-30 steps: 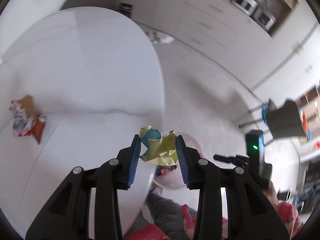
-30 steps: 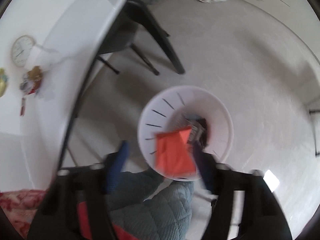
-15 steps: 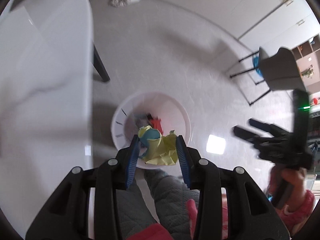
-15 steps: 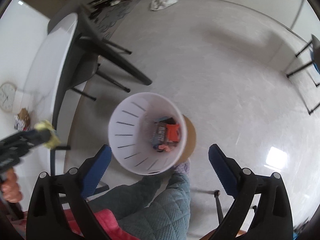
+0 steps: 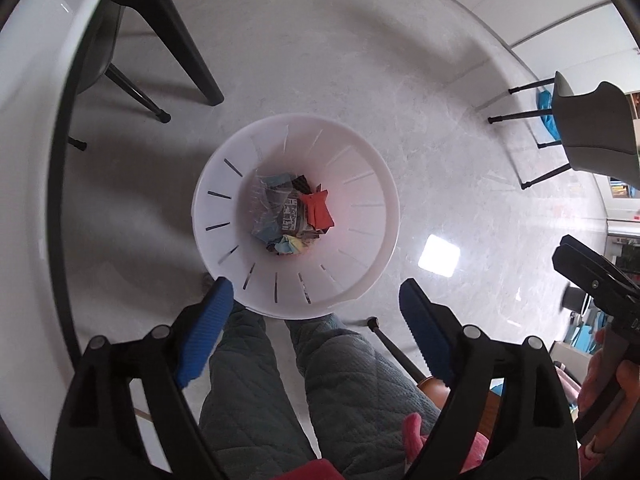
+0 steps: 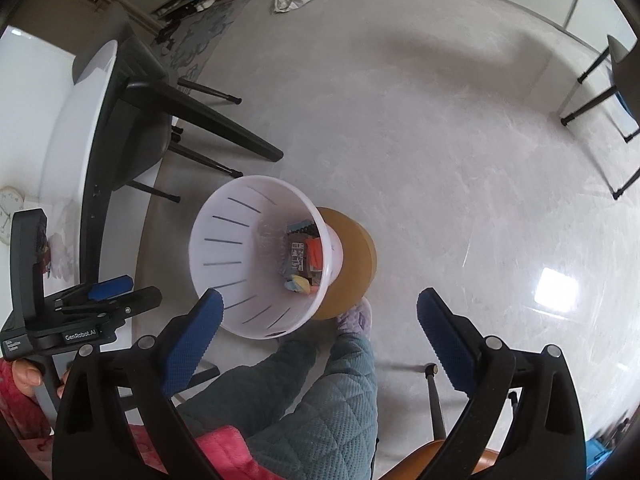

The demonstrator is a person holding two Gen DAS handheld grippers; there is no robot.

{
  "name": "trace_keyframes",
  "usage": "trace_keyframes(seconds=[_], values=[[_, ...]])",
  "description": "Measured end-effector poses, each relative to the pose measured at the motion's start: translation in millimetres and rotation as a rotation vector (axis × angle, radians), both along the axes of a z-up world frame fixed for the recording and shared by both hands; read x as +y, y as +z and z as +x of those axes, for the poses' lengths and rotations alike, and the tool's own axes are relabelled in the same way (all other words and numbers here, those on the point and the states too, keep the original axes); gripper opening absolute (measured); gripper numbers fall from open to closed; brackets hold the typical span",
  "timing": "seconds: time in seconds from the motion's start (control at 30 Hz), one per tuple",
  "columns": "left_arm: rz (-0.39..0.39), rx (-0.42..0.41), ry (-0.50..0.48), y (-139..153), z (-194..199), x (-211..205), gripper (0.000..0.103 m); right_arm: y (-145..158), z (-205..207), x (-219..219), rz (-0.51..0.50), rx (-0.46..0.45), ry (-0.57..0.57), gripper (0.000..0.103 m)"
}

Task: Collect trash
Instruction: 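Carry the bag and paper over the wastebasket and open both tools, then grasp the crumpled newspaper on the table with the left tool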

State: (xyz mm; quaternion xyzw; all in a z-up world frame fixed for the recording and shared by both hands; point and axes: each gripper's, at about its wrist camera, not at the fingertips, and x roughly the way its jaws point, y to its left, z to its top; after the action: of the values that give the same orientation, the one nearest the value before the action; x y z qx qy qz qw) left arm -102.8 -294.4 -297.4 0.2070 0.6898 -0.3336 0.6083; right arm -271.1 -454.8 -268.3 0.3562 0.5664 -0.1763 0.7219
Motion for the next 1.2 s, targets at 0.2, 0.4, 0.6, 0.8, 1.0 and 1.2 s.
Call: trace_keyframes(seconds=[0.2, 0.4, 0.6, 0.8, 1.0, 1.2], values=[[-0.096, -0.102, 0.037, 55.8, 7.3, 12.4, 0.081, 19.1, 23.5, 6.0, -0.022, -0.058, 0.050, 0.097], [-0.192, -0.249, 0.113, 123.2, 24.9, 45.8, 0.081, 57.9, 65.3, 27.6, -0.060, -0.155, 0.151, 0.097], [-0.249, -0.393, 0.307, 174.7, 54.6, 116.9, 0.081, 95.4, 122.0, 78.1, -0.098, -0.255, 0.327, 0.099], [-0.256, -0.481, 0.532, 196.1, 89.9, 206.4, 0.081, 117.0, 181.1, 141.7, -0.105, -0.319, 0.507, 0.099], [-0.229, -0.537, 0.745, 189.0, 132.6, 306.4, 0.081, 131.9, 225.3, 208.6, -0.114, -0.351, 0.661, 0.099], [-0.194, -0.569, 0.744, 167.3, 172.6, 348.8, 0.076, 136.3, 253.5, 256.8, -0.123, -0.335, 0.758, 0.099]])
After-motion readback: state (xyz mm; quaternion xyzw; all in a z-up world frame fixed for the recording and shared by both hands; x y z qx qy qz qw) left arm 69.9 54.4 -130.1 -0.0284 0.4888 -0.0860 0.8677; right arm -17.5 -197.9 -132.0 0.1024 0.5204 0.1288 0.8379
